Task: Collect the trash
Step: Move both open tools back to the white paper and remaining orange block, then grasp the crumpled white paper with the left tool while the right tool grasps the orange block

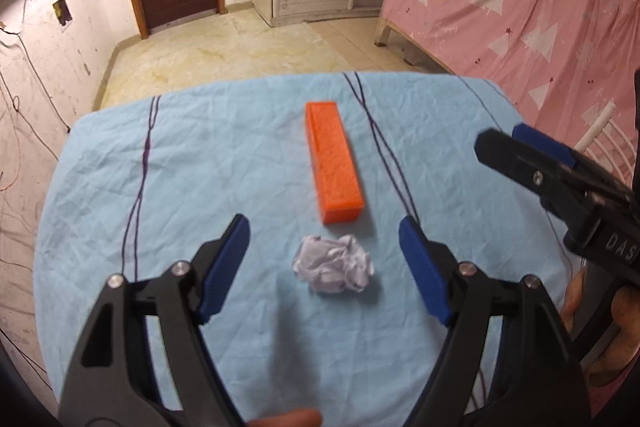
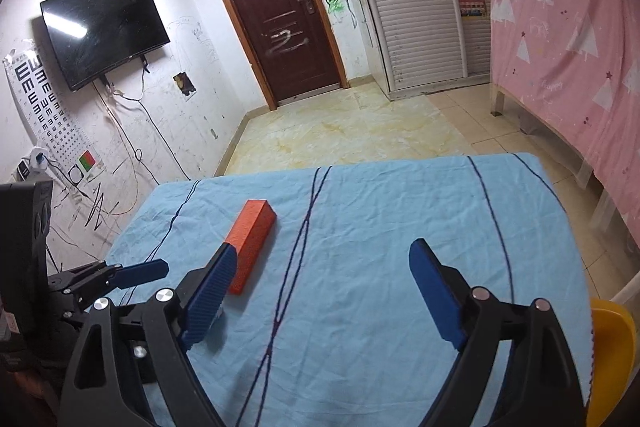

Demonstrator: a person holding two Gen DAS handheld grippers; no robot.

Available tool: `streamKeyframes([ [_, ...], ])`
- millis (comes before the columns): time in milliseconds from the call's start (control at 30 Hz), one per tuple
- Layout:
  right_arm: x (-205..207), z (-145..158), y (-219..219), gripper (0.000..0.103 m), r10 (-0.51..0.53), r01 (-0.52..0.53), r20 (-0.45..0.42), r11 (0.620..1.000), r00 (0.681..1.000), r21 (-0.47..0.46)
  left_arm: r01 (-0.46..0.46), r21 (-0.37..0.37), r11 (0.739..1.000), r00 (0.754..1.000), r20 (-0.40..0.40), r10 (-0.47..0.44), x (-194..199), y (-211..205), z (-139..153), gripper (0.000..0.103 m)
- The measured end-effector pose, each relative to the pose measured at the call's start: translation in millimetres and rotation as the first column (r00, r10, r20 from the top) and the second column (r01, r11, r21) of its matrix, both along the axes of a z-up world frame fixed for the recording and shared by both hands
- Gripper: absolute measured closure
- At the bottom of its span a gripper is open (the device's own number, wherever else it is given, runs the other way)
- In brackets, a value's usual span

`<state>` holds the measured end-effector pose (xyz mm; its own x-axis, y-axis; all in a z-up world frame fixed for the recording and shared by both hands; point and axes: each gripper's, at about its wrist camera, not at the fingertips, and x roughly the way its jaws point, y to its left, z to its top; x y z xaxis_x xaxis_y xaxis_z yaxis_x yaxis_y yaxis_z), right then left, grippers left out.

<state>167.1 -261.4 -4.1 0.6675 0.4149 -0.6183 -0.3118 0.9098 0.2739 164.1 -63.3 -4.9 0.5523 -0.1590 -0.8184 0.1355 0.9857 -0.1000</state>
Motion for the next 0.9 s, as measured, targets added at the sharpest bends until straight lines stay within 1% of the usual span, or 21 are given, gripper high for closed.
streamKeyframes([
  [33,1.4,-0.4,3.3,0.021,0.005,-0.005,-0.003,1.000,1.000,-0.002,0.003,0.001,1.000,1.000,-0.005,-0.003,-0.6,0.7,-2.4,0.037],
  [100,2.9,-1.7,9.5,0.021,0.013,-0.013,-0.008,1.000,1.000,-0.007,0.006,-0.002,1.000,1.000,-0.028,-0.006,-0.4,2.3,-9.0,0.039],
  [200,3.8,-2.6,15.7,0.021,0.022,-0.022,-0.013,1.000,1.000,-0.009,0.004,-0.004,1.000,0.999,-0.039,-0.004,0.8,4.8,-14.7,0.043],
  [333,6.8,-4.0,29.1,0.021,0.041,-0.041,-0.023,0.999,0.999,-0.014,0.017,-0.022,1.000,0.998,-0.055,-0.019,-2.0,8.2,-20.5,0.051],
  [367,7.6,-4.5,31.9,0.021,0.046,-0.047,-0.025,0.999,0.999,-0.015,0.026,-0.028,0.999,0.998,-0.058,-0.028,-2.7,7.5,-21.6,0.055],
  [433,9.3,-4.9,39.5,0.020,0.058,-0.059,-0.029,0.998,0.998,-0.020,0.042,-0.026,0.999,0.998,-0.050,-0.043,-4.9,4.4,-22.0,0.063],
  [467,10.1,-5.1,43.7,0.020,0.064,-0.064,-0.031,0.998,0.998,-0.025,0.047,-0.023,0.999,0.998,-0.045,-0.048,-5.7,3.5,-22.0,0.063],
  [533,11.0,-6.3,52.4,0.020,0.077,-0.078,-0.035,0.996,0.996,-0.033,0.052,-0.025,0.998,0.998,-0.036,-0.052,-6.4,3.4,-21.9,0.068],
  [633,15.0,-8.4,64.0,0.020,0.092,-0.093,-0.046,0.995,0.995,-0.041,0.051,-0.048,0.998,0.998,-0.032,-0.052,-8.5,8.9,-21.0,0.070],
  [833,21.2,-14.1,88.3,0.020,0.122,-0.127,-0.070,0.989,0.990,-0.069,0.022,-0.086,0.996,0.999,-0.022,-0.024,-11.6,28.1,-14.4,0.070],
  [900,23.3,-16.2,96.3,0.020,0.123,-0.130,-0.078,0.988,0.989,-0.084,0.021,-0.088,0.996,1.000,-0.015,-0.022,-14.3,32.1,-12.8,0.070],
])
